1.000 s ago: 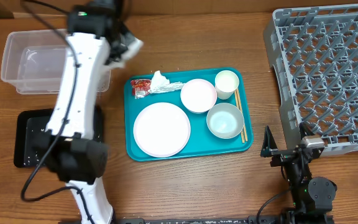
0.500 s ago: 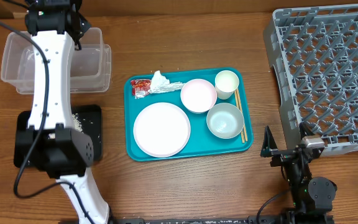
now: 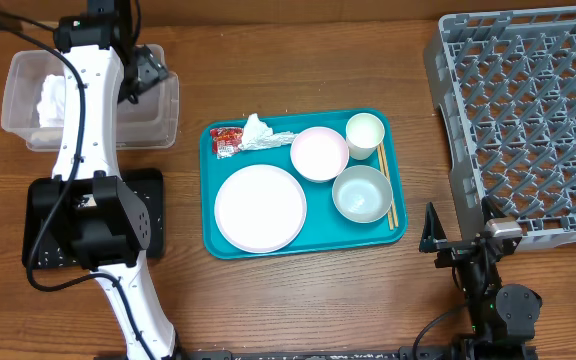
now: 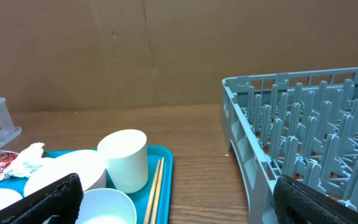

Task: Sort waste into correct bins and load items into the dishwasher
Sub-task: 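Move the napkin left and drop it into the clear plastic bin, then reach the left gripper back to the red snack wrapper on the tray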

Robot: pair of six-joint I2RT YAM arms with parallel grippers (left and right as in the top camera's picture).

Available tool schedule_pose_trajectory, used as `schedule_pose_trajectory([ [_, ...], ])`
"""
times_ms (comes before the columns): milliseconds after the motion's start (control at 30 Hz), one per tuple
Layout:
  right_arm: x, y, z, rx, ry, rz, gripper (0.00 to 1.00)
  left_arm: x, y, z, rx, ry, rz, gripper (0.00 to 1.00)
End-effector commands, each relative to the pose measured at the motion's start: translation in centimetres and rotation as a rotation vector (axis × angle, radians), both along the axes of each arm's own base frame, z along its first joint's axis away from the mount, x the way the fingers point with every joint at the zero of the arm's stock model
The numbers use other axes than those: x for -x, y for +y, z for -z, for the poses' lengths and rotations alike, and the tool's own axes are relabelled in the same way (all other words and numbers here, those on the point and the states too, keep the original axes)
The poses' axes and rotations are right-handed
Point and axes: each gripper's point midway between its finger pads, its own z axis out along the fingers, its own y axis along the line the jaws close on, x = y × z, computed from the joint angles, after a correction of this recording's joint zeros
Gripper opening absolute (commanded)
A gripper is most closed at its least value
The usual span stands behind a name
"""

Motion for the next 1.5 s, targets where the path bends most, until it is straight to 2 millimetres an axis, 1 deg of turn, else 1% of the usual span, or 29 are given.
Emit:
schedule_pose_trajectory([
  [0,0.0,-0.2,0.2,0.0,-0.005,0.011,1.0,0.9,-6.7,-2.4,0.27,-0.034,0.193,0.93],
  [33,0.0,-0.2,0.2,0.0,-0.005,0.011,1.0,1.3,-8.3,-2.5,0.327,-0.024,0.25,0.9],
  [100,0.0,-0.2,0.2,0.0,-0.005,0.011,1.0,2.2,-11.6,-2.4,0.4,-0.001,0.376,0.89],
  [200,0.0,-0.2,0.2,0.0,-0.005,0.011,1.0,3.4,-15.4,-2.0,0.389,0.04,0.517,0.9],
  [267,0.0,-0.2,0.2,0.0,-0.005,0.011,1.0,4.1,-17.4,-1.1,0.319,0.076,0.569,0.86],
  [333,0.0,-0.2,0.2,0.0,-0.005,0.011,1.0,4.6,-18.9,-0.2,0.233,0.101,0.6,0.77],
  [433,0.0,-0.2,0.2,0.0,-0.005,0.011,1.0,5.1,-21.2,1.6,0.123,0.118,0.609,0.68],
  [533,0.0,-0.2,0.2,0.0,-0.005,0.011,1.0,5.1,-23.9,3.2,0.116,0.103,0.629,0.65],
  [600,0.0,-0.2,0.2,0.0,-0.005,0.011,1.0,5.0,-25.0,4.2,0.132,0.091,0.58,0.56],
  [633,0.0,-0.2,0.2,0.0,-0.005,0.011,1.0,4.8,-25.2,4.4,0.141,0.081,0.548,0.51],
  [700,0.0,-0.2,0.2,0.0,-0.005,0.011,1.0,4.3,-25.3,4.9,0.156,0.064,0.464,0.49],
  [800,0.0,-0.2,0.2,0.0,-0.005,0.011,1.0,3.2,-24.5,5.2,0.152,0.023,0.343,0.54],
  [900,0.0,-0.2,0.2,0.0,-0.005,0.011,1.0,2.4,-22.8,5.1,0.111,-0.005,0.238,0.56],
  [967,0.0,-0.2,0.2,0.0,-0.005,0.011,1.0,2.2,-21.9,5.1,0.101,-0.01,0.177,0.58],
  [1100,0.0,-0.2,0.2,0.0,-0.005,0.011,1.0,2.7,-21.6,5.8,0.121,0.007,0.075,0.6],
  [1233,0.0,-0.2,0.2,0.0,-0.005,0.011,1.0,3.7,-21.7,7.1,0.124,0.037,0.029,0.61],
  [1300,0.0,-0.2,0.2,0.0,-0.005,0.011,1.0,3.8,-21.7,7.9,0.12,0.039,0.031,0.65],
  [1400,0.0,-0.2,0.2,0.0,-0.005,0.011,1.0,4.1,-21.7,9.2,0.129,0.049,0.031,0.66],
  [1467,0.0,-0.2,0.2,0.0,-0.005,0.011,1.0,3.9,-22.0,9.7,0.137,0.041,0.067,0.66],
])
